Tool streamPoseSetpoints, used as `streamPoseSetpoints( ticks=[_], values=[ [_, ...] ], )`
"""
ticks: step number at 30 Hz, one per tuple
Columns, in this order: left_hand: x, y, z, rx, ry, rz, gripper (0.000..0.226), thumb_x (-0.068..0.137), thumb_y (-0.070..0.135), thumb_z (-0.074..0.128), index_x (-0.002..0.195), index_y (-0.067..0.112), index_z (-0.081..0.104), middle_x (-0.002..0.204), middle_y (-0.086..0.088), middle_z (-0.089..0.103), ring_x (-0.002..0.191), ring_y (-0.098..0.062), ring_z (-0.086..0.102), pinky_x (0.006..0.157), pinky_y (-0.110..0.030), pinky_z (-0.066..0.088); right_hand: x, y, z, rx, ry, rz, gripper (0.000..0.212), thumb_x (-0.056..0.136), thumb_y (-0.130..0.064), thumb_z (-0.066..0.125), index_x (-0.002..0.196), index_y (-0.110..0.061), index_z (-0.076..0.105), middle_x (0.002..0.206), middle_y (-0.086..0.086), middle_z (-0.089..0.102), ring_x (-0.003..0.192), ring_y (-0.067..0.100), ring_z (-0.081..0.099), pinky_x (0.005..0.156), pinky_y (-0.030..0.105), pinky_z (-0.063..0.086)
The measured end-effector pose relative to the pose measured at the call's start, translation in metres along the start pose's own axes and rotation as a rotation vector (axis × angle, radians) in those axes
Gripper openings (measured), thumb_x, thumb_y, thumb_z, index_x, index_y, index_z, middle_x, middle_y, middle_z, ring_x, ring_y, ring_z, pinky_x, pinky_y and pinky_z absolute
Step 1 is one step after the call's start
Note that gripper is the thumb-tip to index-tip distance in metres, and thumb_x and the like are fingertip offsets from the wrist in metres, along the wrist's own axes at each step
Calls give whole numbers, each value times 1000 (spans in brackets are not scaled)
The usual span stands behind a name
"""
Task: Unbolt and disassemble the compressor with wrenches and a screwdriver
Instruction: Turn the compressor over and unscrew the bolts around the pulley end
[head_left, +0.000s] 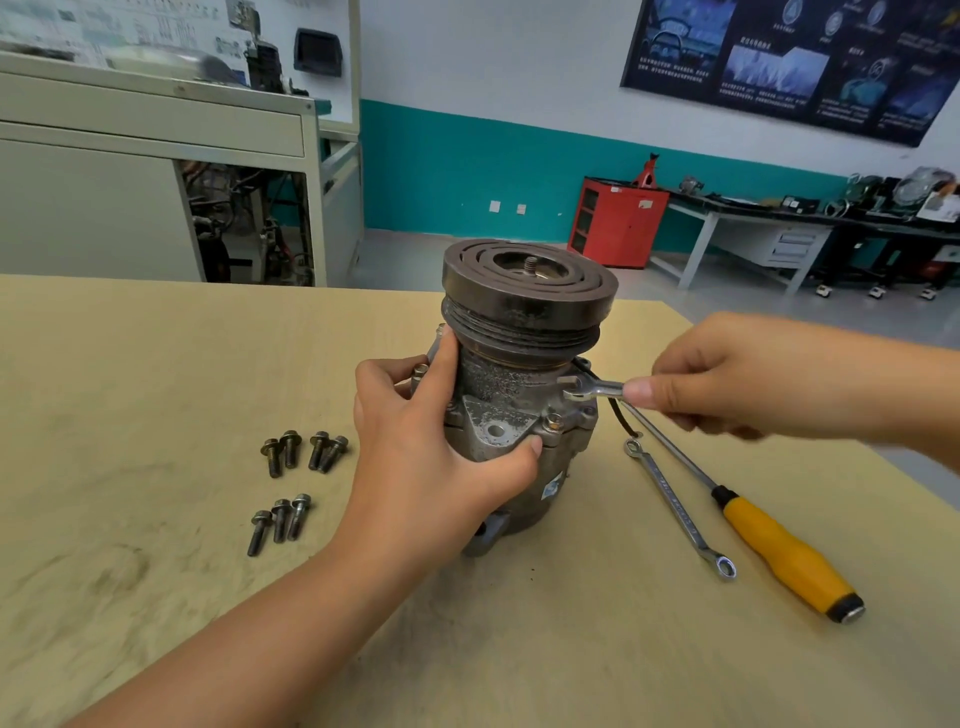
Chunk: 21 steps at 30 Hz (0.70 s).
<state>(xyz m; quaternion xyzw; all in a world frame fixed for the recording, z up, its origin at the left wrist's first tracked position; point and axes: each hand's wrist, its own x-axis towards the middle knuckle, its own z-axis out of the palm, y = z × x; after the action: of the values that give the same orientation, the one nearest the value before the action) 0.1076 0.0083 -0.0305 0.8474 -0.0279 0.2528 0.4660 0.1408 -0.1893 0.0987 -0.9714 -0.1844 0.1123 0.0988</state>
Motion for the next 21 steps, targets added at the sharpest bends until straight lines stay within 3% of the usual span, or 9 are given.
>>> streamPoseSetpoints(
  ticks=[4, 11, 17, 21],
  values=[
    [0, 0, 0, -8, 5, 11, 93, 61, 62, 69, 142, 48, 27, 113, 15, 21, 124, -4, 26, 95, -8, 21, -16, -2, 27, 373, -159, 106, 48, 65, -64, 54, 47, -19, 53, 42, -2, 37, 36, 12, 27, 37, 17, 25],
    [0, 1, -1, -4, 11, 7, 92, 59, 63, 67, 143, 45, 31, 116, 10, 24, 123, -4, 26, 99, -14, 25, -25, -10, 45, 637, -136, 175, 50, 88, -48, 55, 54, -13, 47, 43, -1, 28, 33, 12, 20, 35, 15, 20],
    [-1, 2, -1, 0, 15, -4, 95, 61, 62, 68, 145, 44, 28, 116, 9, 24, 125, -5, 26, 100, -16, 26, -21, -13, 43, 628, -218, 219, 52, 85, -54, 52, 50, -17, 45, 42, -3, 29, 31, 10, 21, 35, 14, 21],
    [-1, 4, -2, -4, 13, -14, 97, 60, 60, 67, 146, 44, 25, 117, 9, 24, 125, -7, 27, 100, -16, 25, -5, -12, 20, 342, -283, 218, 52, 83, -59, 51, 51, -17, 49, 42, -3, 35, 35, 11, 25, 38, 17, 23]
  ],
)
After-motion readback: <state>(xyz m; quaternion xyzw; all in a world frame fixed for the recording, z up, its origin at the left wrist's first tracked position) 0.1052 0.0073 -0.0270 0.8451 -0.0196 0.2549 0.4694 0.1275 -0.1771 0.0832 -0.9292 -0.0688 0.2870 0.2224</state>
